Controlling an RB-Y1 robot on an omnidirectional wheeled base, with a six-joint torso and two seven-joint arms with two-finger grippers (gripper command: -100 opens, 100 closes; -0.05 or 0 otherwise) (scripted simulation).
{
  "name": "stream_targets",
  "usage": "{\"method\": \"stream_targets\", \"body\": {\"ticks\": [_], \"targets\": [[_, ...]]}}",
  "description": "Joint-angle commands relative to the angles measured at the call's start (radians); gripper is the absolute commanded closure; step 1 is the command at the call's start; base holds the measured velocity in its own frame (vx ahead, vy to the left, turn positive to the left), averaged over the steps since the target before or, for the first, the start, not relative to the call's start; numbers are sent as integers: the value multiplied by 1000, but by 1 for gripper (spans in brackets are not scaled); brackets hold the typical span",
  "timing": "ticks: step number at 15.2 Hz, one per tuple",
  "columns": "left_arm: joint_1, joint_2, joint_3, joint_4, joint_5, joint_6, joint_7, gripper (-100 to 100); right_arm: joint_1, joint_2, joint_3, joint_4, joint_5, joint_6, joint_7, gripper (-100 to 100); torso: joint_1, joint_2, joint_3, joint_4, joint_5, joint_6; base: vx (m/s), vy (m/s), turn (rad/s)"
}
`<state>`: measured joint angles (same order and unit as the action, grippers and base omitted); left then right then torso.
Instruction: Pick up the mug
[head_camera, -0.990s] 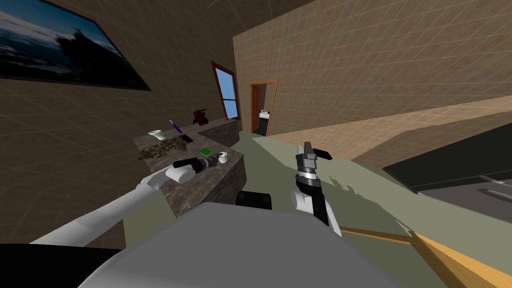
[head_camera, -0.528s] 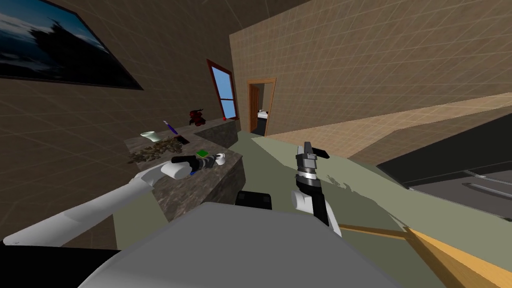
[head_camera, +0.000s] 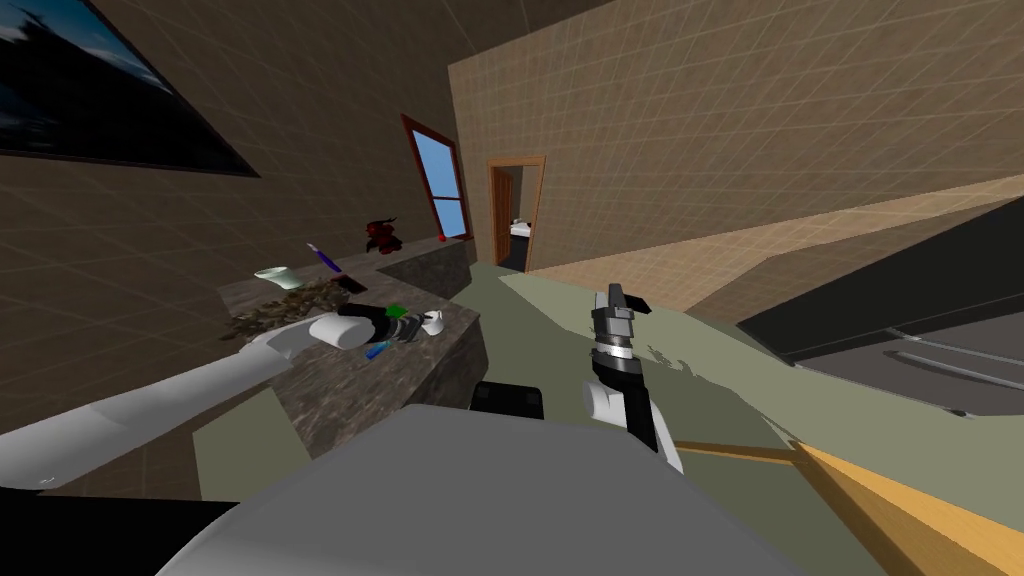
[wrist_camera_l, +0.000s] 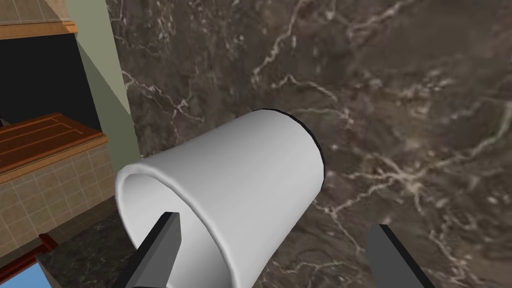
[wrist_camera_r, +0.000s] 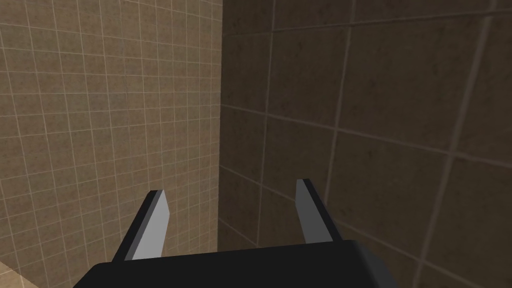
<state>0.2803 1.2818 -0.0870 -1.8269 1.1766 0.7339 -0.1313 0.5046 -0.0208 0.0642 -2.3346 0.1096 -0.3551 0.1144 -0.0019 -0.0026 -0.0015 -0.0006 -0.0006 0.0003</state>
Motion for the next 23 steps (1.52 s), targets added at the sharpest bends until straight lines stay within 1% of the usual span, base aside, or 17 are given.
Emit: {"method": "stream_targets", "body": {"ticks": [1,2,3,4,5,7,8,9,10,11,12,13,14,15,19,20,23], "targets": [[-13,35,-6,14,44,50,0,-100,0,0,0,0,0,0,0,0,0,0,0,0,0,0,35,-19,-90],[-13,35,-6,14,44,57,0,-100,0,0,0,0,0,0,0,0,0,0,0,0,0,0,26,-13,-37],[-21,71,-13,29,81,87,0,-100,0,0,0,0,0,0,0,0,0,0,0,0,0,0,27,-20,-76],[-21,71,-13,29,84,103,0,-100,0,0,0,0,0,0,0,0,0,0,0,0,0,0,29,-19,-74],[-28,104,-20,42,117,126,0,-100,0,0,0,0,0,0,0,0,0,0,0,0,0,0,30,-24,-95],[-28,105,-20,42,122,147,0,-100,0,0,0,0,0,0,0,0,-1,0,0,0,0,0,27,-19,-46],[-35,136,-26,55,158,181,0,-100,0,0,0,0,0,0,0,0,0,0,0,0,0,0,24,-21,-57],[-35,136,-26,55,158,188,0,-100,0,0,0,0,0,0,0,0,0,0,0,0,0,0,27,-20,-70],[-41,165,-33,67,192,219,0,-100,0,0,0,0,0,0,0,0,0,0,0,0,0,0,30,-22,-92],[-41,165,-33,67,192,227,0,-100,0,0,0,0,0,0,0,0,-1,0,0,0,0,0,27,-21,-63],[-47,192,-39,77,223,258,0,-100,0,0,0,0,0,0,0,0,-1,0,0,0,0,0,28,-30,-70],[-47,192,-39,77,223,262,0,-100,0,0,0,0,0,0,0,0,-1,0,0,0,0,0,33,-28,-70],[-52,216,-45,87,252,292,0,-100,0,0,0,0,0,0,0,0,-1,0,0,0,0,0,35,-28,-86],[-52,216,-45,87,252,295,0,-100,0,0,0,0,0,0,0,0,-1,0,0,0,0,0,31,-25,-59],[-64,270,-60,109,319,372,-1,-100,0,0,0,0,0,0,0,0,-1,0,0,0,0,0,31,-24,-65],[-64,270,-60,109,319,372,-1,-100,0,0,0,0,0,0,0,0,-1,0,0,0,0,0,34,-21,-58],[-71,300,-69,121,358,416,-1,-100,0,0,0,0,0,0,0,0,-1,0,0,0,0,0,30,-18,-58]]}}
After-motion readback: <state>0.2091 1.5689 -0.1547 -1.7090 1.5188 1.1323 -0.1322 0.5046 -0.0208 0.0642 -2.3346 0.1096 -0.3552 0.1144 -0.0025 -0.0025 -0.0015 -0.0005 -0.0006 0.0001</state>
